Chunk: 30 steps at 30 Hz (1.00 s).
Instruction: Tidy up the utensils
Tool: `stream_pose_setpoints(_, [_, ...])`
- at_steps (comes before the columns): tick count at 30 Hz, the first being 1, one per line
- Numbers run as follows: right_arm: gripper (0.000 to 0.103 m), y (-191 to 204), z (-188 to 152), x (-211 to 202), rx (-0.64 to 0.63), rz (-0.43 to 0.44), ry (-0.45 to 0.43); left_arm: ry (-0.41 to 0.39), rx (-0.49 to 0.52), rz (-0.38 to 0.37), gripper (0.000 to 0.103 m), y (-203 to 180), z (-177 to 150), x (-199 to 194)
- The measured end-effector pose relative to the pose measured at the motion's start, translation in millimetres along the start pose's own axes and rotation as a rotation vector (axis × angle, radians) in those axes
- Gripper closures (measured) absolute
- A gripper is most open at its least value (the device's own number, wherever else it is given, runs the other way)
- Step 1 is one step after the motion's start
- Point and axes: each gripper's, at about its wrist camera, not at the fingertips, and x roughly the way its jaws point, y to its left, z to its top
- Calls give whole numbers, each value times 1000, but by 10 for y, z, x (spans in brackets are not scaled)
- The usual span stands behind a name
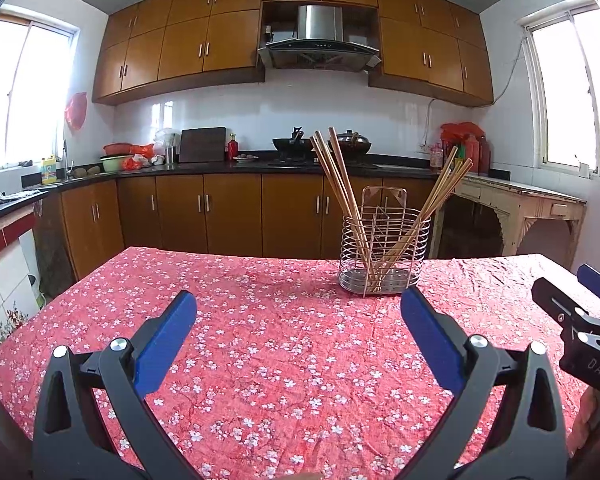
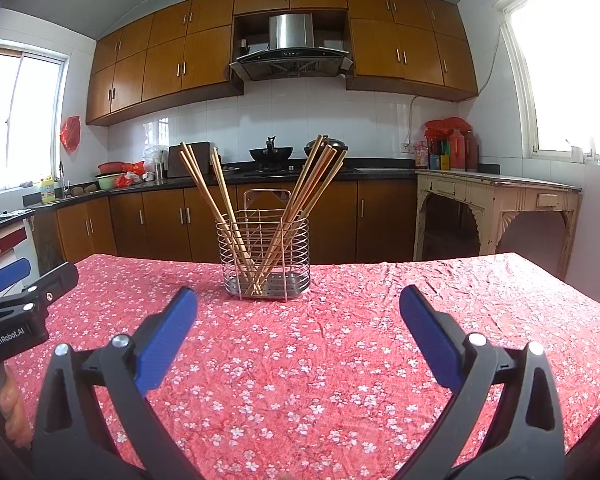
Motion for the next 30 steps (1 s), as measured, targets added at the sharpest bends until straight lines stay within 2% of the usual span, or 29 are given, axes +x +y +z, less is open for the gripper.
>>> stream_pose_setpoints(30, [4, -8, -13, 22, 3, 3, 3, 10, -3, -11, 2, -28, -19, 0])
